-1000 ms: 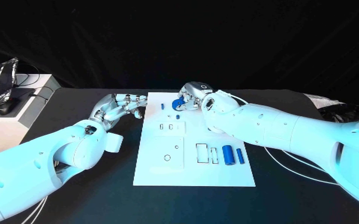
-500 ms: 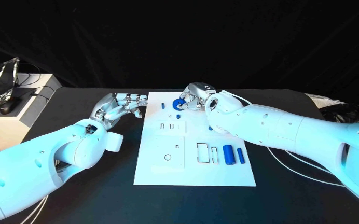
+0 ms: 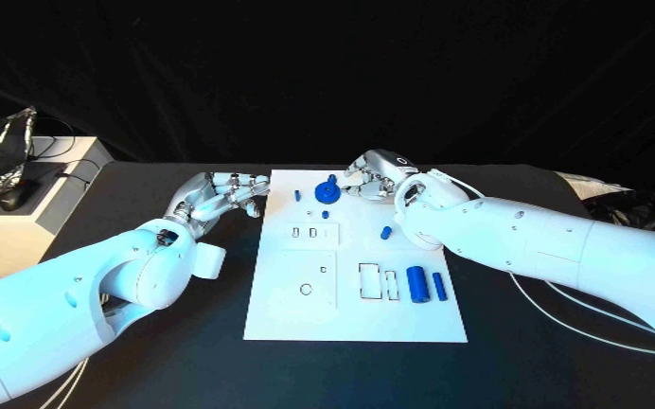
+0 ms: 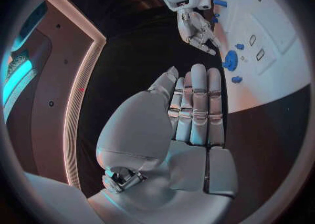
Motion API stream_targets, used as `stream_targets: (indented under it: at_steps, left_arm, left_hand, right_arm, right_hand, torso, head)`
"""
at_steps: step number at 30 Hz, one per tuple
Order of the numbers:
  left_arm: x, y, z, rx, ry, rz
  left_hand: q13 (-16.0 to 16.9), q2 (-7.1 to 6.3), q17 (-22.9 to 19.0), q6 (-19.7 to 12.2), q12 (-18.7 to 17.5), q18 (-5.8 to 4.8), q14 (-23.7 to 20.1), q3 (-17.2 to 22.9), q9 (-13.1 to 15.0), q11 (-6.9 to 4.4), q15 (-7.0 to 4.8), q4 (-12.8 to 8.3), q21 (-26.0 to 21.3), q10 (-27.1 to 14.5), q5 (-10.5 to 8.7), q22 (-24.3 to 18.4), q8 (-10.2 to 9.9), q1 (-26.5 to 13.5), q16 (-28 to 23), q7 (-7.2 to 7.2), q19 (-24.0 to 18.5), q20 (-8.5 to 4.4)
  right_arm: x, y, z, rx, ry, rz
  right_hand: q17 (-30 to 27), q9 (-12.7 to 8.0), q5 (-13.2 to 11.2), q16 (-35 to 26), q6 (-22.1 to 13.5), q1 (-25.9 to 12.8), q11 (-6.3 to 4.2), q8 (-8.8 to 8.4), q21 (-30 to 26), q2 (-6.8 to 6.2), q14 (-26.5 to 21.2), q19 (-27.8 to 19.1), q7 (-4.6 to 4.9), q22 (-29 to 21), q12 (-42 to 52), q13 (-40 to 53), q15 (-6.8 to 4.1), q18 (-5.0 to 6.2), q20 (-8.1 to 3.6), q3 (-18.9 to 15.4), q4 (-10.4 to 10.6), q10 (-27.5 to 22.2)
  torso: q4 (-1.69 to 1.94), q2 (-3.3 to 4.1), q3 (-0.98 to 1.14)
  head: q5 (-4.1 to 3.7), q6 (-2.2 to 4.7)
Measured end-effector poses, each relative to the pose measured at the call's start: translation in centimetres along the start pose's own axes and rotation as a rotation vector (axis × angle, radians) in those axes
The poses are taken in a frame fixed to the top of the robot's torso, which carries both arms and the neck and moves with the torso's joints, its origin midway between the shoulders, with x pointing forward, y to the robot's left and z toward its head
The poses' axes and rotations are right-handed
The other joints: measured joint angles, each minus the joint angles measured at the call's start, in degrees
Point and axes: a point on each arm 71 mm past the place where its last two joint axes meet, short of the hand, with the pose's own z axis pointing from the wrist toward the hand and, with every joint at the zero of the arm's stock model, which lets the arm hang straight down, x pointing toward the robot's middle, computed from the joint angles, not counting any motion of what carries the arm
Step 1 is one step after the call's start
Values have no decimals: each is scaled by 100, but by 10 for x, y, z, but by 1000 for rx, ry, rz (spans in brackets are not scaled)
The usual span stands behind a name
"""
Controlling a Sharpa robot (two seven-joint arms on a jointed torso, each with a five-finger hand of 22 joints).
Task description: Assemble the parts on the task board
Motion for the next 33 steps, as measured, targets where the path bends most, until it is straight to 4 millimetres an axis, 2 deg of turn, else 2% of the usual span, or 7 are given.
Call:
stream_targets:
  at_steps: [6, 10, 15, 22, 28, 33]
  left_arm:
    - [-2, 2, 0, -4, -6, 1]
    - [-4, 5, -1, -8, -10, 2]
    - [-5, 9, -1, -15, -15, 1]
    - [-6, 15, -2, -25, -20, -1]
    - [-5, 18, -3, -29, -18, -4]
    - [-6, 19, -3, -31, -19, -4]
  left_hand:
    - [0, 0, -7, 0, 0, 0, 0, 0, 0, 0, 0, 0, 0, 0, 0, 0, 0, 0, 0, 0, 0, 0]
    - [0, 0, -7, 0, 0, 0, 0, 0, 0, 0, 0, 0, 0, 0, 0, 0, 0, 0, 0, 0, 0, 0]
    - [0, 0, -7, 0, 0, 1, -4, 0, 0, 0, 3, 0, 0, 0, 0, -7, 0, 0, 0, 0, 0, 0]
    - [0, -17, -12, 0, 0, 0, -21, 0, 0, 0, 21, 0, 0, 0, 0, -7, 0, -17, 0, 0, 0, 0]
    - [0, -24, -12, 0, 0, 0, -21, 0, 0, 0, 21, 0, 0, 0, 0, -6, 0, -24, 0, 0, 0, 0]
    - [0, -24, -11, 0, 0, 0, -21, -1, 0, 0, 21, 0, 0, 0, 0, -6, 0, -24, 0, 0, 0, 0]
  right_arm:
    - [-34, -21, -20, 3, -51, 92]
    - [-51, -45, -33, 32, -64, 135]
    - [-64, -72, -43, 62, -61, 164]
    - [-75, -103, -50, 91, -47, 158]
    - [-72, -117, -55, 102, -17, 147]
    - [-62, -122, -57, 111, 15, 136]
  right_hand:
    - [-42, 0, -187, -27, 0, 165, 0, 0, -24, -70, 0, 0, -1, 0, -18, -20, 0, -1, 0, -87, -122, 0]
    - [-141, 0, -283, -144, 29, 448, -3, 0, -117, -92, -14, 0, 22, -1, -128, -91, -14, -4, 0, -75, -274, -34]
    - [-160, 0, -320, -156, 67, 626, -5, 0, -117, -202, -23, 0, 15, -1, -159, -128, -23, -13, 0, -87, -356, -50]
    - [-90, 0, -319, -156, 68, 755, -6, 0, -116, -286, -23, 0, 14, -1, -160, -137, -23, -32, 0, -155, -356, -51]
    - [-58, 0, -319, -156, 68, 815, -6, 0, -93, -346, -23, 0, 14, -2, -160, -137, -23, -33, 0, -186, -388, -51]
    - [-34, 0, -319, -156, 68, 838, -6, 0, -93, -324, -23, 0, 14, -2, -160, -137, -23, -34, 0, -241, -332, -51]
  torso:
    - [-45, -16, 15]
    - [-88, -32, 37]
    - [-152, -48, 75]
    - [-202, -58, 116]
    - [-204, -58, 120]
    - [-201, -58, 112]
  head:
    - [-24, 49]
    - [-48, 83]
    - [-76, 116]
    - [-110, 116]
    - [-124, 73]
    - [-117, 42]
